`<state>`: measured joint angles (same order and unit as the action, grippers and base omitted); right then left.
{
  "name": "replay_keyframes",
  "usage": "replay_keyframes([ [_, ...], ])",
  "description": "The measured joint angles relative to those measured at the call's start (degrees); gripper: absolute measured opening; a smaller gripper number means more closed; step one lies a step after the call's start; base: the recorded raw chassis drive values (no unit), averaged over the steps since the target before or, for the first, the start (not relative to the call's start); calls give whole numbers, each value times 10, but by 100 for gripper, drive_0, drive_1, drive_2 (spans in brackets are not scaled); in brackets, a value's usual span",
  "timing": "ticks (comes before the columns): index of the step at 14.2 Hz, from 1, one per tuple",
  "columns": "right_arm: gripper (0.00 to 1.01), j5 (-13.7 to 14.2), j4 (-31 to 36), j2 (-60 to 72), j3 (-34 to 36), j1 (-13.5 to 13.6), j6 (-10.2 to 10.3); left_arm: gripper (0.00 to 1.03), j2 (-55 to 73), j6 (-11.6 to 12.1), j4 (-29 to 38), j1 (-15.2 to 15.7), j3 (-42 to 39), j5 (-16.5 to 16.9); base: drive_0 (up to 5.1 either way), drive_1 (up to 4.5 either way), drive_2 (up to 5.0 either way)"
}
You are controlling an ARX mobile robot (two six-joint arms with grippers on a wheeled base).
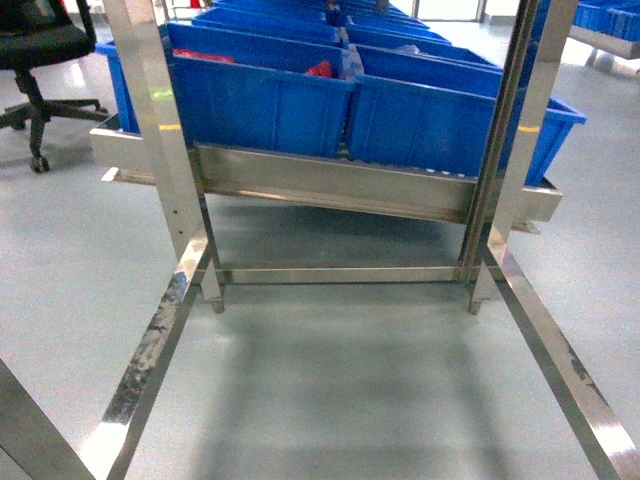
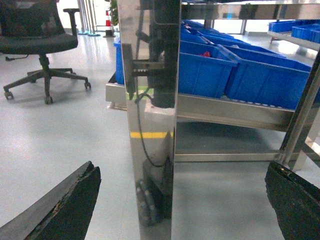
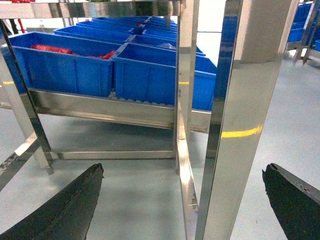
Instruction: Pick capacitor and pack into box
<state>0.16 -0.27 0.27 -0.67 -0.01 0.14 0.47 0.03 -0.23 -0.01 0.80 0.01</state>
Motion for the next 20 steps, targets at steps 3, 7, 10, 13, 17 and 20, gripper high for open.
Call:
replay_keyframes([
  [3, 98, 0, 0, 0, 0, 0, 0, 98, 0, 0, 0, 0, 0, 0, 0, 0, 0],
  [7, 98, 0, 0, 0, 0, 0, 0, 98, 0, 0, 0, 0, 0, 0, 0, 0, 0],
  [10, 98, 0, 0, 0, 0, 0, 0, 98, 0, 0, -1, 0, 0, -2, 0, 0, 0],
  [13, 98, -3, 0, 0, 0, 0, -1, 98, 0, 0, -1, 0, 0, -2, 0, 0, 0],
  [17, 98, -2, -1, 0, 0, 0, 0, 98, 0, 0, 0, 0, 0, -1, 0, 0, 0],
  [20, 98, -2, 0, 0, 0, 0, 0, 98, 0, 0, 0, 0, 0, -1, 0, 0, 0],
])
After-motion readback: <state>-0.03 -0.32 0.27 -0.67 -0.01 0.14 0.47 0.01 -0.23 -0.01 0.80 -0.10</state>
